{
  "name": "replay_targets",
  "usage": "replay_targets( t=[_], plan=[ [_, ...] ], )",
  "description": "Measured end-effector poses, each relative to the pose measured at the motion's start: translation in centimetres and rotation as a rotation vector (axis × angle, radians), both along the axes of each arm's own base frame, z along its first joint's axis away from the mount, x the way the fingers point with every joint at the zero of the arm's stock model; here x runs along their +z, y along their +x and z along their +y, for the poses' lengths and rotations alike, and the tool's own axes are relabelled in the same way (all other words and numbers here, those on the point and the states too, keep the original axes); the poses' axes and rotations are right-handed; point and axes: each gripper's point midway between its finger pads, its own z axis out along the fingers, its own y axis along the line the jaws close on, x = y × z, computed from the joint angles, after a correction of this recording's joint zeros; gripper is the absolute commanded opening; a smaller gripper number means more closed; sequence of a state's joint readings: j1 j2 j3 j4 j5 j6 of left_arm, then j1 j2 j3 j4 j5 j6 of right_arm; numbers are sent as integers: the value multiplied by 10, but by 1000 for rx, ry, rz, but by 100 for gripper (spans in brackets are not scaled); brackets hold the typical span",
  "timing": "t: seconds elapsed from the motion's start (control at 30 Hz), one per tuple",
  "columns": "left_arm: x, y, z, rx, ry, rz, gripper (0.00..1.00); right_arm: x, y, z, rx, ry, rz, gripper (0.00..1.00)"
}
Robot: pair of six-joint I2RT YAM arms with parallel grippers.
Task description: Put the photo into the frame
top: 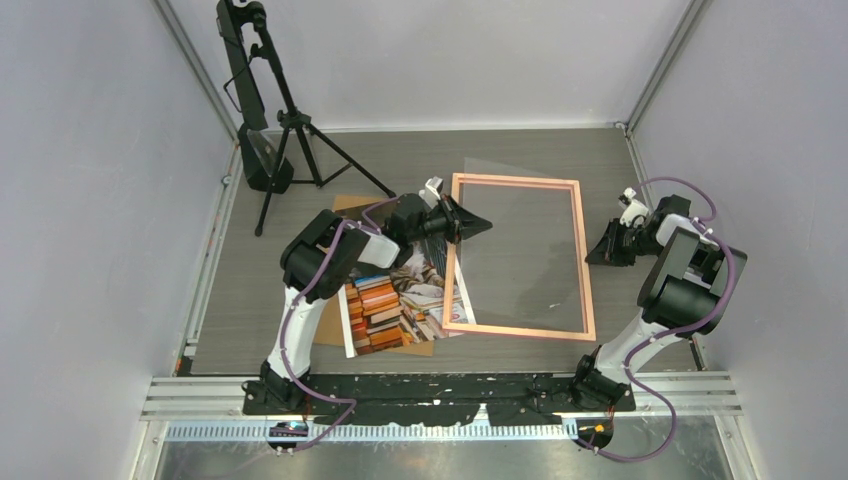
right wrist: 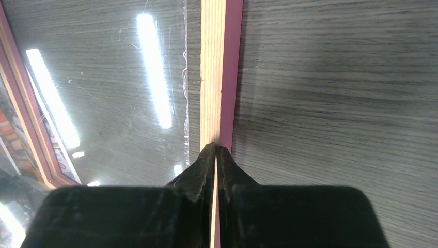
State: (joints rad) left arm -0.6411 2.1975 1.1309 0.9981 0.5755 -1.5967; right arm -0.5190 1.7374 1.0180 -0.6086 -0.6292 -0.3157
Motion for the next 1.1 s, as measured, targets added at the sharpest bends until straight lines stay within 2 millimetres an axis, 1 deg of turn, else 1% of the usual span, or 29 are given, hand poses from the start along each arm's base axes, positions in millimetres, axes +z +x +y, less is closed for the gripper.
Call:
replay_targets(
  t=[0.87,1.1],
  plan=[
    [-21,7,5,21,21,30,0,0,0,0,0,0,0,6],
    [-23,8,5,28,22,35,0,0,0,0,0,0,0,6]
  ],
)
